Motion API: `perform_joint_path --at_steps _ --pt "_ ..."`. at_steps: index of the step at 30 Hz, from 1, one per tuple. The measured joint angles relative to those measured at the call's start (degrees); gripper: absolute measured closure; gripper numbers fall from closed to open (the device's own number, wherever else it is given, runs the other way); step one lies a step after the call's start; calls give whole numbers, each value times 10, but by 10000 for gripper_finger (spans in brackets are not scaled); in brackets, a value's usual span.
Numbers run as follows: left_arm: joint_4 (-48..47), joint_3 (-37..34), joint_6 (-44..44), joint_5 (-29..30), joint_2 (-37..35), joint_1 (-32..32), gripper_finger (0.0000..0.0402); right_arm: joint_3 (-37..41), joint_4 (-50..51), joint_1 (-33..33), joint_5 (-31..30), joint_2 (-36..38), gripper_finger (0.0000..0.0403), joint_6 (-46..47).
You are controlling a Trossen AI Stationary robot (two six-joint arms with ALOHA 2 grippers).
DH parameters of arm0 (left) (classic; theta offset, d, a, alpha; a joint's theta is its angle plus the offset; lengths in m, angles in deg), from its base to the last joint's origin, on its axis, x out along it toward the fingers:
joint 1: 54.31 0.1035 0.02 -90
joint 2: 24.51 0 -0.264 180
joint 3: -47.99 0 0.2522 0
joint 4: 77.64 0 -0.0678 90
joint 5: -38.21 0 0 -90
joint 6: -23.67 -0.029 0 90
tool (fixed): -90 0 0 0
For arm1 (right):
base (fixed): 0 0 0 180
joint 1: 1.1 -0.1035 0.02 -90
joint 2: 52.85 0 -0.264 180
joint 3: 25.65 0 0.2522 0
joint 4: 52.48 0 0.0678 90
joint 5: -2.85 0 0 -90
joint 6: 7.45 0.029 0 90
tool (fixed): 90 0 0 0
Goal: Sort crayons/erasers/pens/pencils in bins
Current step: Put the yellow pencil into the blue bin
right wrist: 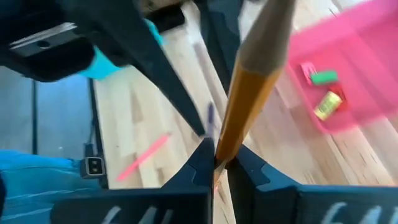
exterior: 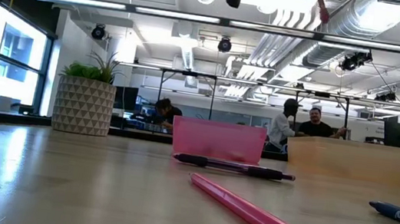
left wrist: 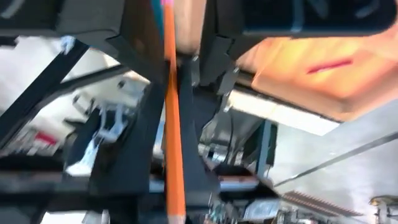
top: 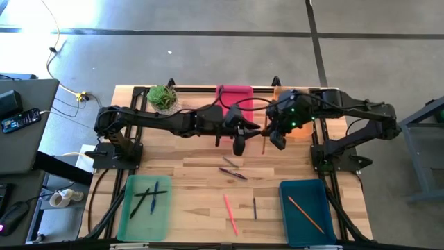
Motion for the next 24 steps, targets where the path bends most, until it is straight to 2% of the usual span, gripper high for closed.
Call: perform_joint_path --at_steps 6,14,24 --pt "-109 0 -55 27 -12 0 277 15 65 -20 -55 -2 398 48" --pt "-279 0 -112 112 -45 0 286 94 76 -75 -75 0 396 147" --pt "-430 0 -119 109 -71 -2 295 183 65 -192 -70 0 396 342"
